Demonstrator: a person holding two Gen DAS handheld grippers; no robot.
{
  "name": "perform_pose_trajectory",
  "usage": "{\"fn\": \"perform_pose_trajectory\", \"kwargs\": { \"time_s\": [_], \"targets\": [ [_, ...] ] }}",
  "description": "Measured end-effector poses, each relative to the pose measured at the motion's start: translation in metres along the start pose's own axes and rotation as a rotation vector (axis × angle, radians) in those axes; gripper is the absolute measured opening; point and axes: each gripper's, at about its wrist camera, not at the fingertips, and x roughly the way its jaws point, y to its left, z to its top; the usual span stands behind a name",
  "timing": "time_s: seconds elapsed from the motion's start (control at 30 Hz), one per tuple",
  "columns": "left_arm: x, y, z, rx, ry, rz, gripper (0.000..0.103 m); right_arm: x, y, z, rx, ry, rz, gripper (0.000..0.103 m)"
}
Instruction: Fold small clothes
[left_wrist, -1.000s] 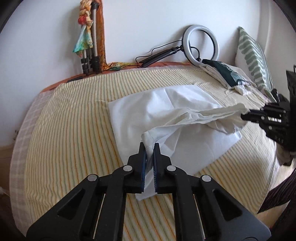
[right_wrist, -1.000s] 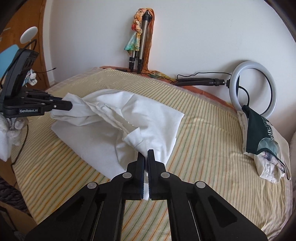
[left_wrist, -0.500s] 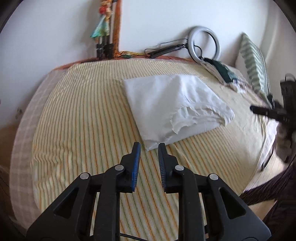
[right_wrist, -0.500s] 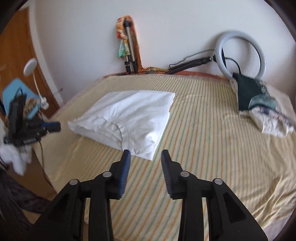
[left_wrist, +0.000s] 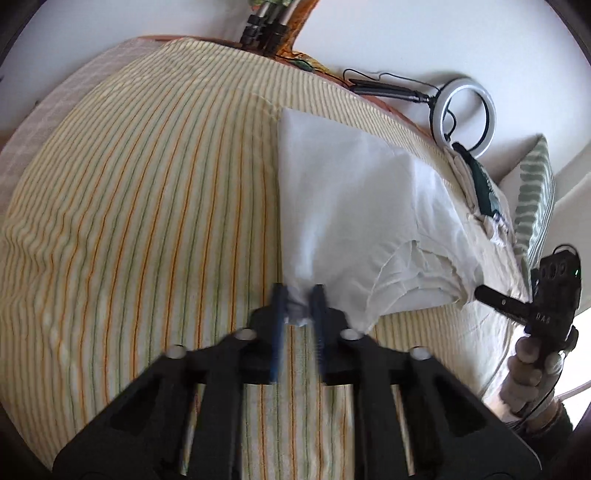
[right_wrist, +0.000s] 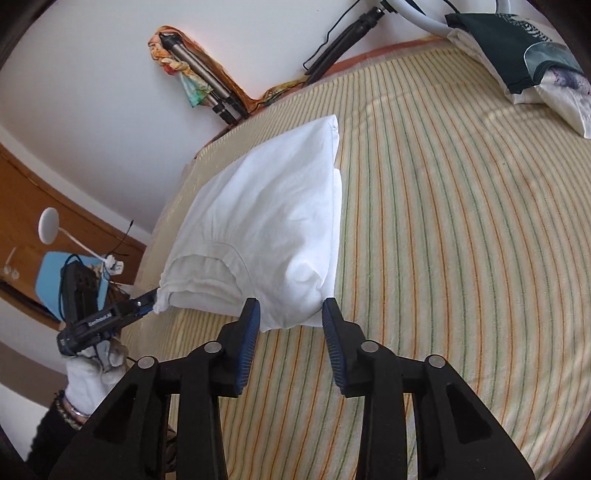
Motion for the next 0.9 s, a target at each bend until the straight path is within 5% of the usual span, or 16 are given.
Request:
{"fn": "perform_pose_trajectory", "kwargs": {
  "time_s": [0.23, 0.63, 0.73, 0.9],
  "targets": [
    [-0.007, -0.011, -0.006, 0.097, -0.042, 0.115, 0.003, -0.028, -0.006, 0.007, 0.017, -0.047, 0.049, 0.002],
    [-0.014, -0.017, -0.012, 0.172, -0.050, 0.209, 0.009, -0.011, 0.003, 0.000, -0.133, 0.059, -0.183, 0.005],
    [-0.034, -0.021, -0.008, 0.170, -0.103, 0.210, 0.009, -0.026, 0.013, 0.006, -0.199, 0.008, -0.234, 0.005],
    [-0.045, -0.042, 0.007, 0.223, -0.177, 0.184, 0.009, -0.037, 0.035, 0.031, -0.259, -0.094, -0.139, 0.005]
  ]
}}
